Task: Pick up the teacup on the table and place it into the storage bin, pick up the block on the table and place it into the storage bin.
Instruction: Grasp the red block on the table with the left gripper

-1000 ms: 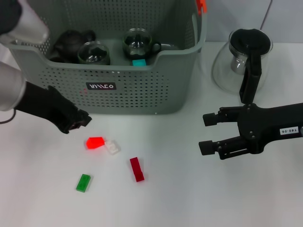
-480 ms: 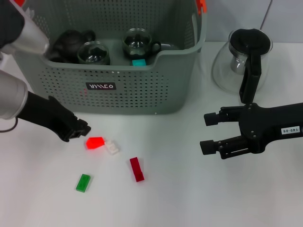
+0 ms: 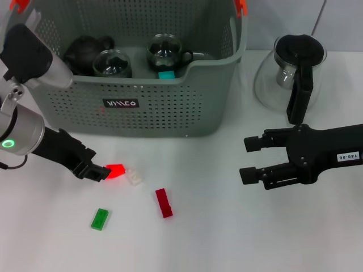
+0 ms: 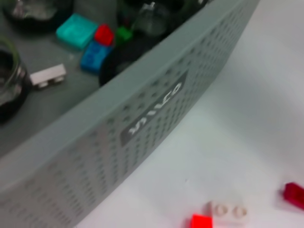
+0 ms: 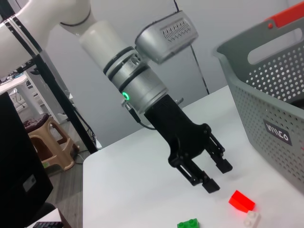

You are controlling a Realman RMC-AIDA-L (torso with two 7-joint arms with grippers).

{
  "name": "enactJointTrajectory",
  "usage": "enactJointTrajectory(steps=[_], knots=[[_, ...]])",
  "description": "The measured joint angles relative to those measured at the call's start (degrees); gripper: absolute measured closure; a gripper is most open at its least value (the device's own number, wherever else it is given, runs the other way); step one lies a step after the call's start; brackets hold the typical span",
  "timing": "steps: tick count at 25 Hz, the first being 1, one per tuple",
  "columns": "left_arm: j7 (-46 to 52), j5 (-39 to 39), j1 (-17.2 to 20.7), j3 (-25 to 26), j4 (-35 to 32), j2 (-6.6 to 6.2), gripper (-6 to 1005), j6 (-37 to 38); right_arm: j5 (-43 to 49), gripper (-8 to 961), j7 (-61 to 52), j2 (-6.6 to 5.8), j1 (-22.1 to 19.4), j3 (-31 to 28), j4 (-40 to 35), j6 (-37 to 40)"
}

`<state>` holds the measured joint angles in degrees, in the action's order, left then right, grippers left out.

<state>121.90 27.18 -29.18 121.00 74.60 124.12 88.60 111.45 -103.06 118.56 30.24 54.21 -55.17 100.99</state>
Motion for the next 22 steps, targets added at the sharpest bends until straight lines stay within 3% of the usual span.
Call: enactJointTrajectory(steps=[7, 12, 14, 22], knots=[[-0.4, -0.47, -0.03, -0.22, -1.35, 0.07, 447, -0.81, 0.0, 104, 0.13, 0.0, 0.0, 0.16, 0.12, 0.0], [-0.4, -0.36, -0.1, -1.11, -1.95, 0.14, 403, -1.25, 0.0, 85, 0.14, 0.0, 0.07, 0.39, 0.6, 0.76], [-0.25, -0.38, -0.14, -1.61, -1.99, 0.14, 245, -1.28, 0.0, 78, 0.15, 0.0, 0.32, 0.35, 1.28, 1.39], [0.06, -0.56, -0.31, -2.65, -2.45, 0.16, 158, -1.98, 0.15, 48, 0.71, -0.08, 0.36, 0.48, 1.58, 2.08]])
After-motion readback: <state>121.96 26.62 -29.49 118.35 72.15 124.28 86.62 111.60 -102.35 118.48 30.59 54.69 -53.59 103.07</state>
